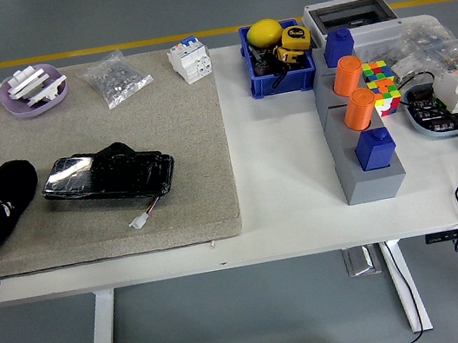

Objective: Pick the rag up,wipe the panel,place it on the desk

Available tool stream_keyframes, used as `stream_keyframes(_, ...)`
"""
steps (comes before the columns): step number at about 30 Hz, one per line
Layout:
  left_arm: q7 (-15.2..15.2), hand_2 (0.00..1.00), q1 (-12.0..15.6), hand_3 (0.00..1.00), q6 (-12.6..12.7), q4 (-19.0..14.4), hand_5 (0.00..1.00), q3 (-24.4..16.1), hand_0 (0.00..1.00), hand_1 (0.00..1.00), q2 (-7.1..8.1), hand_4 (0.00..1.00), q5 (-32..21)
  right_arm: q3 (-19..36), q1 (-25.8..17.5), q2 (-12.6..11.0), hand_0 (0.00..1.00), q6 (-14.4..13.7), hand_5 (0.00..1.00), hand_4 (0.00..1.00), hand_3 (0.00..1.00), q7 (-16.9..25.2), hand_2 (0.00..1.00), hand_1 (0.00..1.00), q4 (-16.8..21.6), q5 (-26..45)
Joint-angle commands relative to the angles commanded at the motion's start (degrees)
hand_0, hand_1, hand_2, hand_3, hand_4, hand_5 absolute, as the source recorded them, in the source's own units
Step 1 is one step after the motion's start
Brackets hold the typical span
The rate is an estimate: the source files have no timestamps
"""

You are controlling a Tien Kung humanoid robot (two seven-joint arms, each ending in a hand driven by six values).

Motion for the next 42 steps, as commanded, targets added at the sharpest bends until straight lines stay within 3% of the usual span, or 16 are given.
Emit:
stream_keyframes(10, 1.0, 0.891, 0.5, 0.873, -1.9, -3.8, 0.002, -0.3, 0.634, 0.811, 1.3, 0.953, -0.2, 0.1, 0.0, -0.1, 0.743, -0.1, 0.491, 0.971, 0.558, 0.0, 0.603, 0.593, -0.1, -0.4)
stream_keyframes(24, 2.8, 0.891, 1.8, 0.859, -4.6, -11.8, 0.016, -1.5, 0.633, 0.808, 3.81, 0.987, -3.1, 0.4, 0.1, -0.1, 0.743, -0.3, 0.485, 0.965, 0.557, 0.0, 0.601, 0.593, -0.2, -0.9)
stream_keyframes(31, 1.9, 0.884, 3.5, 0.844, -5.3, -16.2, 0.02, -5.7, 0.631, 0.802, 4.74, 0.977, -6.7, 0.2, 0.0, -0.1, 0.743, -0.4, 0.482, 0.962, 0.558, 0.0, 0.601, 0.593, -0.2, -0.9)
stream_keyframes(33, 0.9, 0.884, 4.3, 0.844, -4.8, -17.9, 0.02, -7.3, 0.631, 0.802, 4.71, 0.977, -7.9, 0.0, -0.1, -0.1, 0.743, -0.4, 0.482, 0.962, 0.558, 0.0, 0.601, 0.593, -0.1, -0.8)
stream_keyframes(34, 0.4, 0.827, 5.0, 0.809, -4.3, -19.2, 0.19, -8.3, 0.611, 0.767, 4.53, 0.942, -8.6, -0.4, -0.2, -0.2, 0.743, -0.3, 0.48, 0.961, 0.558, 0.0, 0.601, 0.592, -0.1, -0.6)
stream_keyframes(37, -1.3, 0.827, 6.5, 0.809, -2.7, -22.5, 0.19, -10.3, 0.611, 0.767, 3.8, 0.942, -9.9, -1.0, -0.4, -0.3, 0.743, -0.3, 0.48, 0.961, 0.558, 0.0, 0.601, 0.592, 0.0, -0.2)
stream_keyframes(42, -5.1, 0.792, 8.9, 0.789, 0.7, -26.1, 0.205, -14.2, 0.593, 0.745, 1.01, 0.911, -14.5, -1.5, -0.8, -0.2, 0.743, -0.2, 0.481, 0.959, 0.557, 0.0, 0.601, 0.593, 0.0, 0.0)
